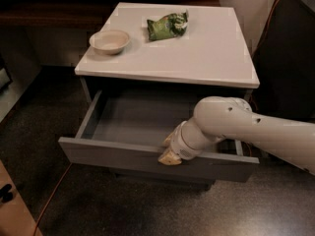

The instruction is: Place green jalapeno chip bag into top drawer

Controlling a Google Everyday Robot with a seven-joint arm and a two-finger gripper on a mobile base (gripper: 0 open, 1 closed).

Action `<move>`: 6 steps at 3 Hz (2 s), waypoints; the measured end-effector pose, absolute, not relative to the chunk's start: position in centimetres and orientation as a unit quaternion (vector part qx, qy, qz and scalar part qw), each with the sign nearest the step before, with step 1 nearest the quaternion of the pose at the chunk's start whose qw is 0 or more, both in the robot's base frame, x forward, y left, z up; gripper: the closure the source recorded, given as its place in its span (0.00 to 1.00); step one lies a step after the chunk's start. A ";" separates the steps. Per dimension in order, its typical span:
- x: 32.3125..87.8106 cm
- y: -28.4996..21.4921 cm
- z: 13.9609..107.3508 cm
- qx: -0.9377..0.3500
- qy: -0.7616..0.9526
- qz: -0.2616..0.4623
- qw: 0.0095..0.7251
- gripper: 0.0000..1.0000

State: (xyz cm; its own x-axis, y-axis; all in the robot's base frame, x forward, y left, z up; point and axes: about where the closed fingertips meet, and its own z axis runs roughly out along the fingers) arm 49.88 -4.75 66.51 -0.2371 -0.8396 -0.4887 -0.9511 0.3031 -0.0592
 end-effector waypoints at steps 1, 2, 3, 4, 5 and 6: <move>49.4 -4.8 66.6 -0.576 0.777 0.128 0.220 1.00; 48.5 -4.8 67.2 -0.578 0.775 0.131 0.220 1.00; 48.5 -4.8 67.2 -0.578 0.775 0.131 0.220 1.00; 47.6 -5.0 67.7 -0.580 0.772 0.135 0.219 1.00; 47.6 -5.0 67.7 -0.580 0.772 0.135 0.219 0.82; 47.7 -5.1 69.1 -0.585 0.766 0.132 0.230 0.59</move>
Offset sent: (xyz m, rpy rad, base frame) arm -0.0360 -0.0034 0.0224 0.0205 0.0121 0.0195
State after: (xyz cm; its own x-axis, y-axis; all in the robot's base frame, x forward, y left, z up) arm 47.73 -5.10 69.14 -0.2100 -0.8355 -0.5077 -0.9574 0.2811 -0.0665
